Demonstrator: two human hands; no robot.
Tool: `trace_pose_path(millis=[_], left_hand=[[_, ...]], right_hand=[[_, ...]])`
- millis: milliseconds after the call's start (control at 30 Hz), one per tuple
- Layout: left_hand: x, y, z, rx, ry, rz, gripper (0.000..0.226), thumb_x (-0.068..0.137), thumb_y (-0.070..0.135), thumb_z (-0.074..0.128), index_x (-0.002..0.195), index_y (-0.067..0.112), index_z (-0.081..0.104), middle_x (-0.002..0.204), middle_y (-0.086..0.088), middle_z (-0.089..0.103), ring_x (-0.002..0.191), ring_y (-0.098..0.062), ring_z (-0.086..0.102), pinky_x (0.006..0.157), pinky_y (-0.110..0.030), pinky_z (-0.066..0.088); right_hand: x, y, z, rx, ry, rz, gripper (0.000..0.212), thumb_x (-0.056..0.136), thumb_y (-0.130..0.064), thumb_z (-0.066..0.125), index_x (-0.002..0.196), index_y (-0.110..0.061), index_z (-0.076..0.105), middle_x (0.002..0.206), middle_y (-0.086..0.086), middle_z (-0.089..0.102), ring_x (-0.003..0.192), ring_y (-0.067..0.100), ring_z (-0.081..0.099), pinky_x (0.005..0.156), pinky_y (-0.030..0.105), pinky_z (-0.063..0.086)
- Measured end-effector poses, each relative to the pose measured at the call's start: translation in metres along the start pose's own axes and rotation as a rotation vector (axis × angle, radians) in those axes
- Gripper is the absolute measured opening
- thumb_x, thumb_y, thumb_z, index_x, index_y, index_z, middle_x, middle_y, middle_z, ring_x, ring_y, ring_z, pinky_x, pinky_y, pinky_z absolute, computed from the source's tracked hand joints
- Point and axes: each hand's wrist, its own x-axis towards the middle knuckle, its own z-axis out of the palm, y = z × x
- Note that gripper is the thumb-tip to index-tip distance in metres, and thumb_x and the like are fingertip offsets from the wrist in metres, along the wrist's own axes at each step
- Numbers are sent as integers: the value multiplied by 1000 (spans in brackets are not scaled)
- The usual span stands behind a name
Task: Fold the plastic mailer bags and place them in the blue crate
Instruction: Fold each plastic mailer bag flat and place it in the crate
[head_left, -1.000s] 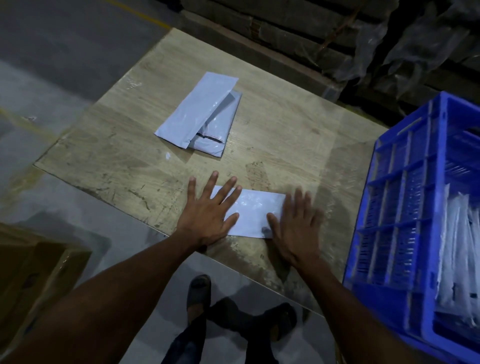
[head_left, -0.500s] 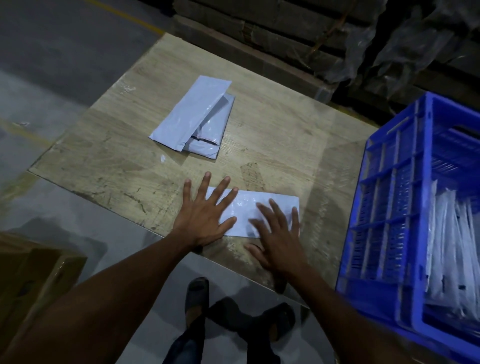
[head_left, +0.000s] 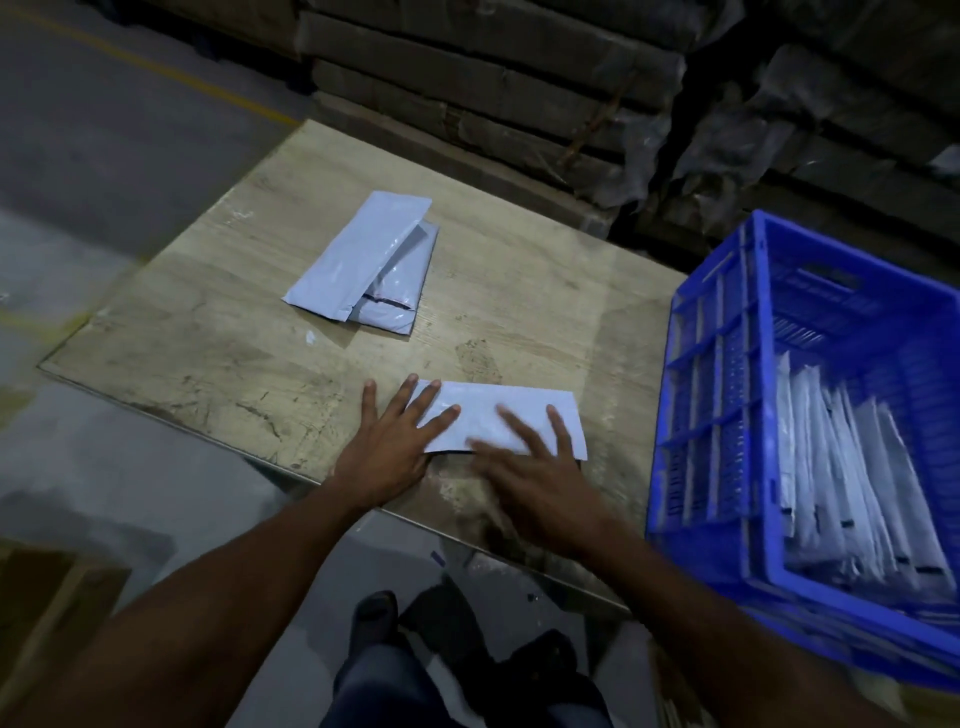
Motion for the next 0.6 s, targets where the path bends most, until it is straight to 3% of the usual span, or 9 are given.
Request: trace_pose_path(millis=[67,167,300,367,433,500,600], left_hand=[[0,-1,0,-9,-8,24,97,80,34,78,159,33,22,168,-12,29,155,-41,23,107,-83,16],[0,-3,0,-52,-6,48,87,85,35,65,160,37,20,169,-8,28,156,-38,21,108,-83,14],[-2,-4,-2,-199,72,14,75,94,48,39,162,41,8,171,-7,22,157,-35,21,115,-77,11],[-4,2,-4,-319,135,-81,81,97,54,37,163,39,-9,174,-3,8,159,-26,11,122,-67,4],[-5,11,-6,-374,152,-162,88,98,57,38,162,31,-17,174,-1,-1,160,-21,3,125,-60,0],[-4,22,-7,-314,123,-178,88,98,59,34,163,24,-14,174,-4,2,159,-23,6,125,-61,4],[5,46,-4,-217,38,-139,82,97,55,36,163,12,15,167,-15,28,152,-35,32,119,-66,25]], right_hand=[[-12,-9,8,-30,-69,-162,29,98,-31,60,126,-26,67,144,-7,58,152,37,21,109,78,17],[-13,0,22,-116,-136,-165,25,100,-27,52,114,-21,72,133,-2,66,148,40,29,106,75,28],[9,24,5,-98,-71,-126,24,94,-13,51,102,-10,73,115,9,71,125,39,59,86,50,56],[15,33,-16,-54,-49,-79,16,95,-13,56,103,-8,69,114,13,69,109,36,66,68,42,58],[17,43,-44,-48,-34,30,23,90,-15,63,111,-8,67,117,15,68,99,35,68,61,39,57],[17,58,-76,-42,26,159,35,87,-18,57,119,-6,68,124,17,68,100,34,71,67,40,61],[9,89,-120,8,206,318,39,84,-12,53,117,-3,71,123,16,70,100,32,73,79,38,60]])
